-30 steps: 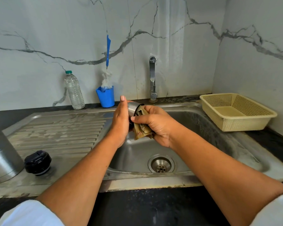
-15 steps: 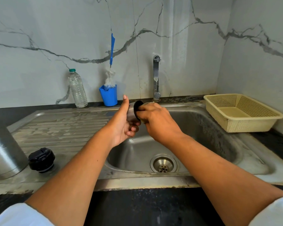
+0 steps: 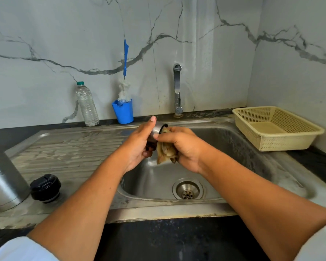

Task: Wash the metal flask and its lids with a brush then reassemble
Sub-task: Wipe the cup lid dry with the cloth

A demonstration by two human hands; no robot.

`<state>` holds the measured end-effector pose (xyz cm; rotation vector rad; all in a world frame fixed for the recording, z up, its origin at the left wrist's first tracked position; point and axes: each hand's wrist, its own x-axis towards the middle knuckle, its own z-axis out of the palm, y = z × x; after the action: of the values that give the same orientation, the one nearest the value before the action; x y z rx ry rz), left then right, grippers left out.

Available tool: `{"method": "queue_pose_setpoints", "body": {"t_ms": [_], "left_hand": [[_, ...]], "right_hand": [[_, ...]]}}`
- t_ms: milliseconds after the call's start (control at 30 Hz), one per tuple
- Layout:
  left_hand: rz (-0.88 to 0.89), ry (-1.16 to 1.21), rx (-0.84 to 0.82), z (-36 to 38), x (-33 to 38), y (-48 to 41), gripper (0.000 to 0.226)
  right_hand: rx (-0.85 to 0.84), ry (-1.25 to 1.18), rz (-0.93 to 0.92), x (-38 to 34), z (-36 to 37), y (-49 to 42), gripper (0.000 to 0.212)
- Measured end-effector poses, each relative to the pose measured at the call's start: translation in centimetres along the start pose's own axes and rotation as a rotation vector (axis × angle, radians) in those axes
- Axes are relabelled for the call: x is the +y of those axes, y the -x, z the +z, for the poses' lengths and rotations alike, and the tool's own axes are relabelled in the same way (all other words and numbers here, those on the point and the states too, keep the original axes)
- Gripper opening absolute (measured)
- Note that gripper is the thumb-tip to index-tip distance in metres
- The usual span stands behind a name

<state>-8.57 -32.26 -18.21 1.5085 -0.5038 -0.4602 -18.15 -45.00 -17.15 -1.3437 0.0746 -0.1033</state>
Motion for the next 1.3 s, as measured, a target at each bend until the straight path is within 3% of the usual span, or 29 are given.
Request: {"method": "queue_pose_setpoints", "body": {"t_ms": [100, 167, 400, 500, 633, 700, 800, 900, 1000, 1100, 1233, 1300], "left_hand": [[0.033, 0.074, -0.073, 0.4, 0.1, -0.2, 0.039], [0.074, 0.108, -0.138, 0.5, 0.2, -0.3, 0.040], [0.173, 0.075, -0.271, -0.4, 0.3, 0.0, 0.058], [0.133, 0.096, -0.279, -0.7, 0.3, 0.0, 0.062], [0.052, 0.183, -0.120, -0.2, 0.7, -0.1, 0.043], [-0.009, 0.170, -0.068, 0.2, 0.8, 0.1, 0.055], [-0.034, 0.180, -0.076, 0.1, 0.8, 0.2, 0.056], [-0.006, 0.224, -0.074, 0.2, 0.7, 0.1, 0.050], [0.017, 0.242, -0.100, 0.3, 0.1, 0.0, 0.045], [0.083, 0.212, -0.163, 0.2, 0.0, 0.1, 0.046], [0.184, 0.158, -0.266, 0.1, 0.3, 0.4, 0.059], [0.217, 0.145, -0.313, 0.2, 0.3, 0.4, 0.065]], "right_hand": [[-0.052, -0.356, 0.066, -0.7, -0.5, 0.5, 0.003], [-0.025, -0.476, 0.108, -0.9, -0.8, 0.5, 0.005], [0.051, -0.451, 0.128, -0.9, -1.7, -0.2, 0.017], [0.116, -0.184, -0.018, -0.6, -1.7, -0.7, 0.023], [0.242, 0.660, -0.379, -0.2, -2.1, -1.2, 0.035], [0.248, 0.929, -0.485, 0.3, -2.0, -1.2, 0.040], [0.221, 1.065, -0.542, 0.8, -2.1, -1.5, 0.040], [0.205, 1.084, -0.479, 0.5, -2.4, -1.7, 0.034], [0.140, 0.875, -0.269, -0.2, -2.2, -1.5, 0.027], [0.051, 0.390, -0.017, -0.9, -2.4, -0.9, 0.028], [-0.033, -0.281, 0.165, -1.5, -3.1, -0.6, 0.028], [-0.018, -0.414, 0.213, -1.8, -3.2, -0.4, 0.024]]}}
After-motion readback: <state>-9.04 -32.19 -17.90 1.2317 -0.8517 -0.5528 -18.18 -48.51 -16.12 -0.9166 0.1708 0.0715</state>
